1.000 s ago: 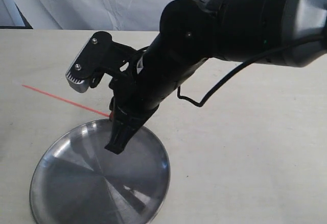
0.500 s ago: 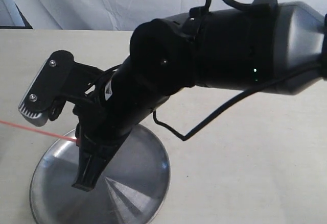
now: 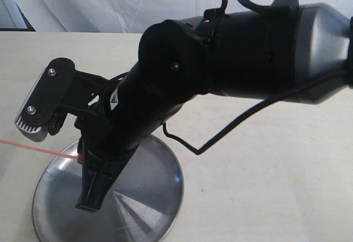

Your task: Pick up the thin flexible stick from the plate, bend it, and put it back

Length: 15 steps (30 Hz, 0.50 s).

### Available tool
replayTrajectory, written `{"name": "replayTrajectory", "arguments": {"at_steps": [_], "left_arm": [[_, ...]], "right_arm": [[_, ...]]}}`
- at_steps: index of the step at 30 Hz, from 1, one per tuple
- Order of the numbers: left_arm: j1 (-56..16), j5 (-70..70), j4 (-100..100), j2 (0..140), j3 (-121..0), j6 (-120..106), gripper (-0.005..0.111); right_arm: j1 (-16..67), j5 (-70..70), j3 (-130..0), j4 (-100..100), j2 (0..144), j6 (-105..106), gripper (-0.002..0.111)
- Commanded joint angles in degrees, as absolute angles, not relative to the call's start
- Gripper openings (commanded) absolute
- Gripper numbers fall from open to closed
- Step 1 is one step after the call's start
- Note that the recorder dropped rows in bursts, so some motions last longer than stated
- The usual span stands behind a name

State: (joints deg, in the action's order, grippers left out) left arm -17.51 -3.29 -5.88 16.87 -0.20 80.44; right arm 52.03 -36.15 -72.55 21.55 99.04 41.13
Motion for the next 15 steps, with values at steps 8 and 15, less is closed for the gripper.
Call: {"name": "replayTrajectory", "arguments": {"at_steps": [8, 15], "left_arm": [[-17.9, -3.0, -7.6, 17.1, 0.0, 80.3, 0.0], [-17.9, -3.1, -9.6, 17.1, 0.0, 80.3, 0.0]], "right_arm": [[52.1, -38.0, -72.3, 23.8, 98.4, 43.5, -0.001], [52.1, -36.7, -72.3, 24.5, 98.1, 43.5, 0.005]]}}
